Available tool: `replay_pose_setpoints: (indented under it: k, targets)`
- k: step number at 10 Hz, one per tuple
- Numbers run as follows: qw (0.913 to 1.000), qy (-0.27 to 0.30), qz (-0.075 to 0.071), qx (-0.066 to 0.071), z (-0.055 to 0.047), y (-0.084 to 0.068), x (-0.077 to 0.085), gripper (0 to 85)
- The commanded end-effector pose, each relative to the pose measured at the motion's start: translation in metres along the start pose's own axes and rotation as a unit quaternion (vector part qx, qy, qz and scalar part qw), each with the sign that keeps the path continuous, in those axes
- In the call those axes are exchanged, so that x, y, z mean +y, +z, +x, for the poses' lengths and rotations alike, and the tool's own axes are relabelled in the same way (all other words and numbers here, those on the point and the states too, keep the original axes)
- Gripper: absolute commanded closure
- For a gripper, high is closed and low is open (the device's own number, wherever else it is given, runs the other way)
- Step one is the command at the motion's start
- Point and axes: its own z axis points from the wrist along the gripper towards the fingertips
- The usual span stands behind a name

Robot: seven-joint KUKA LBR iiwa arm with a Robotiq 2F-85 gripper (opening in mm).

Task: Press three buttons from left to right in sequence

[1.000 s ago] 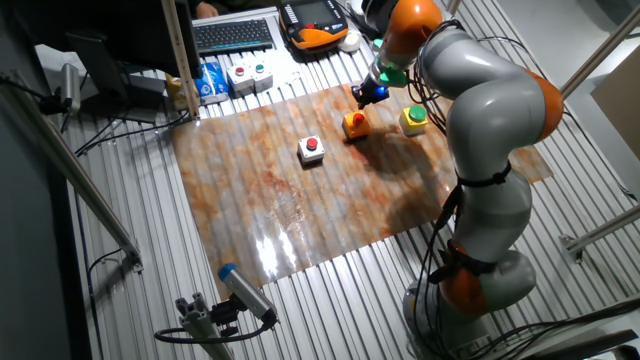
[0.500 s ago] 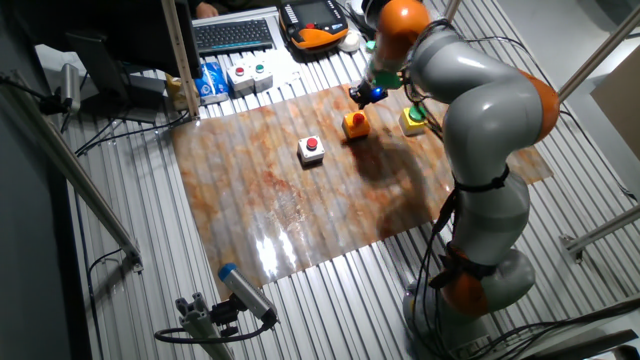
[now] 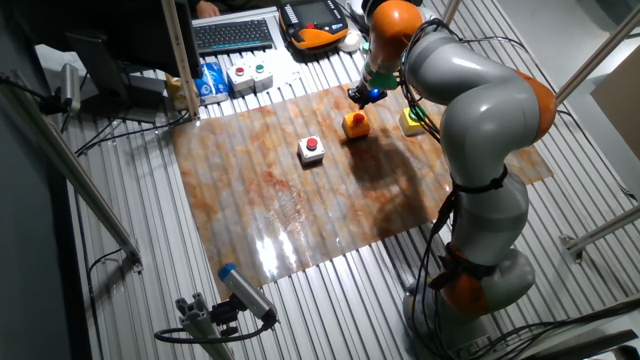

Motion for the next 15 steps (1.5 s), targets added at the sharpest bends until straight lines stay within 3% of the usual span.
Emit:
replay_pose_setpoints:
  k: [1, 8, 9, 11, 15]
  targets:
    - [1.0000, 0.000, 0.000, 0.000, 0.000, 0.002, 0.000, 85.0]
    - [0.9999, 0.012, -0.008, 0.005, -0.019, 0.007, 0.012, 85.0]
    - [0.9997, 0.015, -0.016, 0.008, -0.020, 0.010, 0.014, 85.0]
    - [0.9997, 0.020, -0.013, 0.006, -0.019, 0.015, 0.021, 85.0]
    - [0.9995, 0.003, -0.029, 0.011, -0.014, 0.016, 0.005, 85.0]
